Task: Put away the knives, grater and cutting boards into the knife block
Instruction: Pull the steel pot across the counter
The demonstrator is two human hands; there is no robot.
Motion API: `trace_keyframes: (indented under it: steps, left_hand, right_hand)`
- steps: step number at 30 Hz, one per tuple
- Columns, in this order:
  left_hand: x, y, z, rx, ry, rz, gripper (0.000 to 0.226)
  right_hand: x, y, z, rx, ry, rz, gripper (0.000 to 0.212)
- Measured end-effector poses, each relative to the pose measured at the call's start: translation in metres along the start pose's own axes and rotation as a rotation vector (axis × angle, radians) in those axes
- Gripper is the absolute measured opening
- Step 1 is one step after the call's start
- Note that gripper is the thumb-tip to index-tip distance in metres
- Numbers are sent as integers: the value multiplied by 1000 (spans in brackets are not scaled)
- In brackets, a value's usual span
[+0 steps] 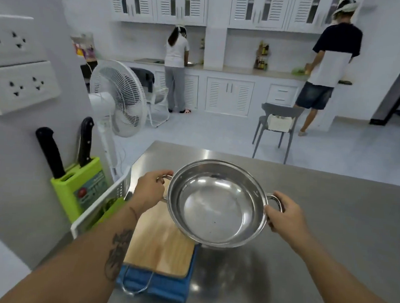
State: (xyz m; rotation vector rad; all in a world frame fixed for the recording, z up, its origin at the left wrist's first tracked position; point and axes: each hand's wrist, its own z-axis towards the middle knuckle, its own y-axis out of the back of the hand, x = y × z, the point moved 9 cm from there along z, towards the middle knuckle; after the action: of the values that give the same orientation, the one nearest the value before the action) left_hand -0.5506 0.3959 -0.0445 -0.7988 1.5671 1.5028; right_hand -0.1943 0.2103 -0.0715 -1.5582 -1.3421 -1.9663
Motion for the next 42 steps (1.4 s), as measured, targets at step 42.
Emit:
trace_keyframes:
  steps: [42]
  left_hand:
    - [50,19,255,-200,3,72,38]
  right_hand:
    - [40,-168,193,-113,-104,66,80]
